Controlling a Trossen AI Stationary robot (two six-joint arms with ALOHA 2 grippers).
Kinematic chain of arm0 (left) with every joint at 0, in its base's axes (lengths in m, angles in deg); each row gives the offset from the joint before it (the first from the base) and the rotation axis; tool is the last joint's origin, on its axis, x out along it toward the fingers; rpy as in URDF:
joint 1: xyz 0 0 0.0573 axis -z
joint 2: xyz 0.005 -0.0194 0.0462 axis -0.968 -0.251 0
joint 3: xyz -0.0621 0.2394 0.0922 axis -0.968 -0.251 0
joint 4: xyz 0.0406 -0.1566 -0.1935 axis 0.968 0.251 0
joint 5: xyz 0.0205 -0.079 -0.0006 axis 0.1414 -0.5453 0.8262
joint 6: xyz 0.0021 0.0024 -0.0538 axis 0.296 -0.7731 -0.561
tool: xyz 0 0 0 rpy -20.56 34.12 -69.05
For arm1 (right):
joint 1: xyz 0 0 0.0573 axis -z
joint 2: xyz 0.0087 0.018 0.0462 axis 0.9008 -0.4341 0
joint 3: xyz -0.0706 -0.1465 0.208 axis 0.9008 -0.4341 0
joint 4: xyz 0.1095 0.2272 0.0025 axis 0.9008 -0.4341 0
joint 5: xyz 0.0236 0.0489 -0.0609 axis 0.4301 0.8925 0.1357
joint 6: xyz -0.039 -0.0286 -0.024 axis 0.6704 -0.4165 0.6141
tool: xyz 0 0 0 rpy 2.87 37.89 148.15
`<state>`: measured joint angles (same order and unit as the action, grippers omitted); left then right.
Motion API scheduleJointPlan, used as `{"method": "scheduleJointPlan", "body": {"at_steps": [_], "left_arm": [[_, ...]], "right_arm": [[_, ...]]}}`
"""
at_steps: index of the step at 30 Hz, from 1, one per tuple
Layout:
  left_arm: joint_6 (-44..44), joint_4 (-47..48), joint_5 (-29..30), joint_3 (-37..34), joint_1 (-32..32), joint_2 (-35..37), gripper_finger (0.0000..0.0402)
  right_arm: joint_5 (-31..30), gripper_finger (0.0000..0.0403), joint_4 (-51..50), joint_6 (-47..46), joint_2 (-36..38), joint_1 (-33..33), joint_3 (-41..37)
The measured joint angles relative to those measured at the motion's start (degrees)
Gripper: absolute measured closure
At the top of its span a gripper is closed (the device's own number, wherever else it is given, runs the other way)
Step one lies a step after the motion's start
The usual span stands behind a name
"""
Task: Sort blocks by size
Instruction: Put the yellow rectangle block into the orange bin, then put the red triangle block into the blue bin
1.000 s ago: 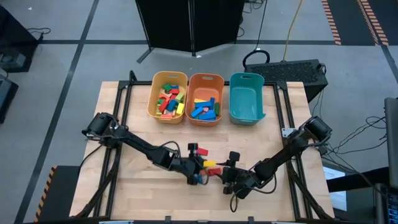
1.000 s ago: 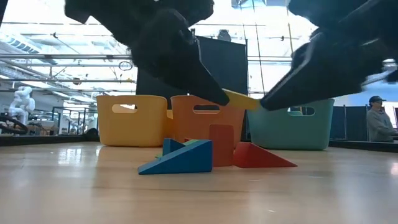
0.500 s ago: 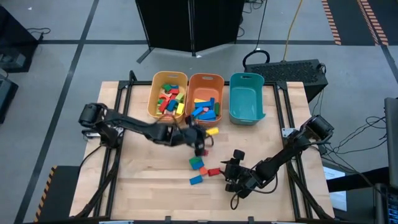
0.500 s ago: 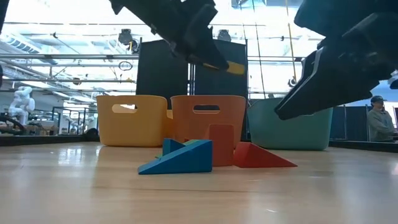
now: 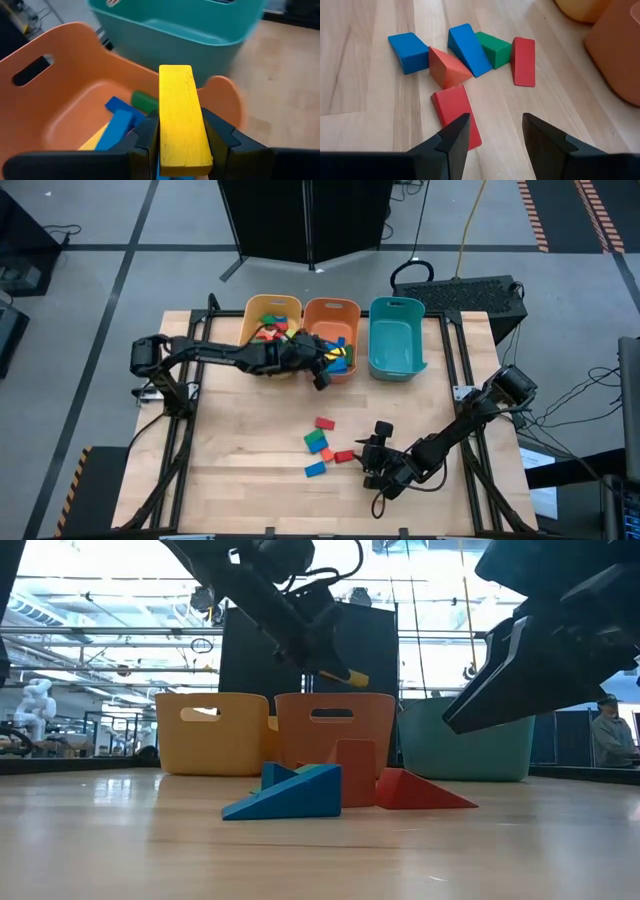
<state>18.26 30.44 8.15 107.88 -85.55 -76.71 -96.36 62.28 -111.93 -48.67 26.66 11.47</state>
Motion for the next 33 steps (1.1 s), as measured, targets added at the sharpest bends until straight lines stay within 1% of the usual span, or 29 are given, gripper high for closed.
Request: {"method": "scheduleJointPlan", "body": {"at_steps": [3, 7, 10, 17, 20, 22, 25, 31, 33], "left_arm": [[-1.2, 0.3, -0.2, 0.0, -1.8, 0.0, 0.0301], [-2.3, 0.2, -0.8, 0.0, -2.8, 0.0, 0.0284], [-2.7, 0.1, -1.5, 0.0, -3.0, 0.0, 0.0275], [-2.6, 0.1, -1.6, 0.0, -3.0, 0.0, 0.0271], [-2.7, 0.0, -3.6, 0.0, -3.1, 0.0, 0.027], [-2.7, 0.1, -3.9, 0.0, -2.9, 0.0, 0.0268], [-2.7, 0.1, -4.0, 0.0, -2.7, 0.0, 0.025], [-2.8, 0.1, -4.0, 0.0, -2.8, 0.0, 0.0194], [-2.8, 0.1, -4.0, 0.0, -2.7, 0.0, 0.0186]], "right_arm": [[0.0, 0.0236, 0.0, 0.0, 0.0, 0.1, 0.0], [0.0, 0.0236, 0.0, 0.0, 0.0, 0.2, 0.0], [0.0, 0.0236, 0.0, 0.0, 0.0, 0.1, 0.0], [0.0, 0.0236, 0.0, 0.0, 0.0, 0.1, 0.0], [0.0, 0.0236, 0.0, 0.0, 0.0, 0.1, 0.0], [0.0, 0.0236, 0.0, 0.0, 0.0, 0.1, 0.0], [0.0, 0.0236, 0.0, 0.0, 0.0, 0.1, 0.0], [0.0, 0.0236, 0.0, -0.2, 0.0, 0.1, 0.0], [0.0, 0.0236, 0.0, -0.2, 0.0, 0.1, 0.0]]}}
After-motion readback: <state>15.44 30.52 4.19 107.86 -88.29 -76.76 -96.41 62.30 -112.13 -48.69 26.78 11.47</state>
